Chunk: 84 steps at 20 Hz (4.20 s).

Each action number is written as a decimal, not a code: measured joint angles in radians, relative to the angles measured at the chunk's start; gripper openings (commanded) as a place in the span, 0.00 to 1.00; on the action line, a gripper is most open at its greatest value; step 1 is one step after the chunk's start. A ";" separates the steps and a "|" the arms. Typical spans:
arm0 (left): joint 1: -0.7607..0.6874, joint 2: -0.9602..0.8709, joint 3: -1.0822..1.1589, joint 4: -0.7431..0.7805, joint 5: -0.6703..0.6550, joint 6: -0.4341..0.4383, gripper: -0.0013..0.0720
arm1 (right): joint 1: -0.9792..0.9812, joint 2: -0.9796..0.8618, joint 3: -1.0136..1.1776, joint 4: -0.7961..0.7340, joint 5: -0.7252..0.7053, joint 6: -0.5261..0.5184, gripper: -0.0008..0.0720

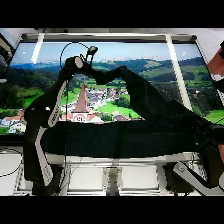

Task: Fold the clothes and pants, and hang the long-sleeved shirts on hangers.

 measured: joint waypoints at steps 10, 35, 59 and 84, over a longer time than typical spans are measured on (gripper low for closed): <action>-0.035 -0.060 0.014 0.085 0.032 -0.040 0.37 | 0.049 0.000 0.000 0.000 -0.003 -0.002 0.72; 0.419 0.557 0.002 0.574 -0.467 -0.417 0.05 | 0.140 -0.050 -0.002 0.030 0.096 -0.002 0.72; 0.688 0.601 -0.740 0.589 -0.544 -0.286 0.05 | 0.275 -0.418 -0.149 -0.248 0.226 0.277 0.61; 1.020 0.814 -0.771 0.022 -0.121 0.028 0.05 | 0.342 -0.420 0.247 -0.299 -0.078 0.245 0.07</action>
